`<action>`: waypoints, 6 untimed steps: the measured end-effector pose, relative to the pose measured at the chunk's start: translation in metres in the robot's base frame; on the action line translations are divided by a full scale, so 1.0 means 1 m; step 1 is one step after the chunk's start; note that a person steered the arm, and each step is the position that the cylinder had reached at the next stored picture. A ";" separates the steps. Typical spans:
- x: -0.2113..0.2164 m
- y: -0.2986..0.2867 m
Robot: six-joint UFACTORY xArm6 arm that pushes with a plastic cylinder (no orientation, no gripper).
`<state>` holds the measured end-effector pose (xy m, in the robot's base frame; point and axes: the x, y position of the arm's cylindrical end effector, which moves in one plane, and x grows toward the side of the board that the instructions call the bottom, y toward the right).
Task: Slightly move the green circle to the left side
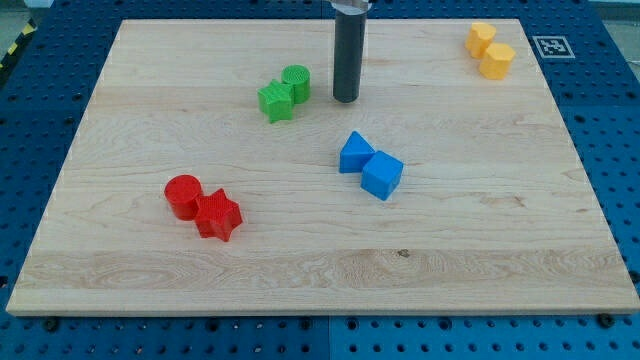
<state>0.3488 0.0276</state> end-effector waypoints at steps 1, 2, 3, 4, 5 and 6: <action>-0.017 0.000; -0.027 0.000; -0.028 0.000; -0.030 -0.002; -0.030 -0.021; -0.030 -0.025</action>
